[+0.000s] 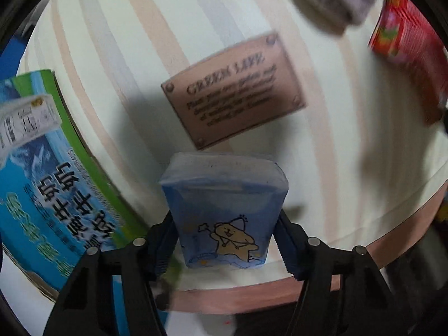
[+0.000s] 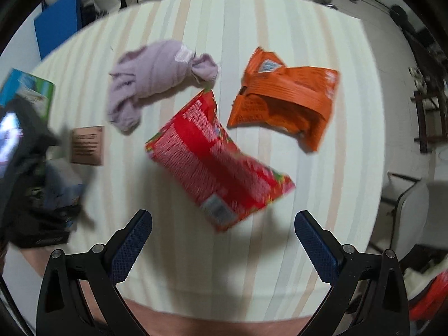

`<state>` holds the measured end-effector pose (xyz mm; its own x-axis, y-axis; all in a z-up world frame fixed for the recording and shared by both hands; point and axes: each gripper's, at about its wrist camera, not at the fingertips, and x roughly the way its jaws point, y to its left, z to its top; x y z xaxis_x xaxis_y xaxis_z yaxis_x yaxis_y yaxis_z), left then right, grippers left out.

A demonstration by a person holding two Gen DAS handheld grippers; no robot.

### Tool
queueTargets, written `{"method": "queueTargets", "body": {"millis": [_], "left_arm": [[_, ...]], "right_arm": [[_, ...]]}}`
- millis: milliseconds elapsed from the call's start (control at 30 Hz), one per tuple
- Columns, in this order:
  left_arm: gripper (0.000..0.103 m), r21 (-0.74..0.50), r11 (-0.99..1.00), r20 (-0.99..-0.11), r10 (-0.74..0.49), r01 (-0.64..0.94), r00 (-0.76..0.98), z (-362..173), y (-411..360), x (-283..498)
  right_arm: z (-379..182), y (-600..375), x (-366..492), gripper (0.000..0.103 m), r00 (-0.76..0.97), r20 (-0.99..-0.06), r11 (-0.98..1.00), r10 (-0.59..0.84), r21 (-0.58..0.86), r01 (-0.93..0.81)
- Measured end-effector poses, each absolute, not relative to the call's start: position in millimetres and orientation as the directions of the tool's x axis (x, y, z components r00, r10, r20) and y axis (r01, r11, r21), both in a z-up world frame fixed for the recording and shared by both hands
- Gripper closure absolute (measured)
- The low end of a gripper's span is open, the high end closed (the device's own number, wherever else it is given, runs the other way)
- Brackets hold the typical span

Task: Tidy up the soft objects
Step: 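Grasp the blue tissue pack with the left tool while the right grasps the red-floral snack bag, then lower the blue tissue pack into the box with the left tool while the right drops the red-floral bag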

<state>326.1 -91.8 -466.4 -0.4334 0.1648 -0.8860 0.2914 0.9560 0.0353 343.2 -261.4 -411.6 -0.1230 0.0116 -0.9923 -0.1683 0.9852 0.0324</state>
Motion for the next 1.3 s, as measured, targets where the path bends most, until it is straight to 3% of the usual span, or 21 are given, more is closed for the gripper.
{"method": "queueTargets", "body": {"millis": [167, 400, 500, 567, 633, 667, 700, 800, 967, 1033, 1100, 1200, 1300], "left_arm": [[0.041, -0.054, 0.989, -0.913, 0.005, 0.134, -0.408, -458, -89, 324], [0.038, -0.114, 0.991, -0.912, -0.076, 0.07, -0.403, -460, -83, 290], [0.038, -0.122, 0.991, -0.912, -0.09, 0.055, -0.4, -457, -87, 277], [0.038, -0.136, 0.989, -0.911, -0.104, 0.051, -0.398, -457, -84, 269], [0.038, -0.151, 0.988, -0.912, -0.125, 0.036, -0.391, -456, -82, 258], [0.038, -0.152, 0.988, -0.914, -0.129, 0.029, -0.386, -456, -81, 254], [0.038, -0.15, 0.988, -0.915, -0.13, 0.025, -0.382, -451, -83, 256], [0.038, -0.147, 0.989, -0.917, -0.134, 0.007, -0.375, -452, -79, 251], [0.038, -0.174, 0.984, -0.912, -0.169, -0.021, -0.375, -449, -67, 267], [0.038, -0.201, 0.978, -0.905, -0.206, -0.051, -0.371, -444, -66, 269], [0.038, -0.235, 0.968, -0.897, -0.249, -0.085, -0.366, -440, -60, 266], [0.038, -0.265, 0.956, -0.891, -0.294, -0.128, -0.346, -439, -51, 265], [0.038, -0.266, 0.951, -0.883, -0.305, -0.155, -0.356, -445, -46, 261]], "right_arm": [[-437, -255, 360, 0.002, -0.117, -0.993, 0.986, 0.002, 0.022, -0.166], [-440, -260, 332, 0.059, -0.193, -0.981, 0.995, -0.012, 0.008, -0.103], [-437, -256, 316, 0.059, -0.242, -0.968, 0.993, 0.064, 0.086, -0.079], [-427, -255, 314, 0.056, -0.206, -0.977, 0.994, 0.044, 0.064, -0.09], [-407, -252, 317, 0.035, -0.127, -0.992, 0.989, -0.009, 0.009, -0.146], [-398, -250, 321, 0.019, -0.094, -0.995, 0.985, -0.028, -0.012, -0.174], [-392, -248, 325, 0.012, -0.068, -0.997, 0.979, -0.039, -0.025, -0.201], [-384, -237, 347, 0.012, -0.026, -0.995, 0.951, -0.093, -0.081, -0.299], [-417, -219, 388, 0.012, -0.109, -0.987, 0.915, -0.119, -0.067, -0.397], [-430, -220, 394, 0.02, -0.137, -0.98, 0.913, -0.141, -0.076, -0.4], [-434, -223, 396, 0.034, -0.169, -0.977, 0.931, -0.126, -0.058, -0.361], [-431, -230, 388, 0.043, -0.218, -0.969, 0.947, -0.115, -0.041, -0.319], [-429, -231, 373, 0.045, -0.234, -0.964, 0.949, -0.13, -0.053, -0.31]]}}
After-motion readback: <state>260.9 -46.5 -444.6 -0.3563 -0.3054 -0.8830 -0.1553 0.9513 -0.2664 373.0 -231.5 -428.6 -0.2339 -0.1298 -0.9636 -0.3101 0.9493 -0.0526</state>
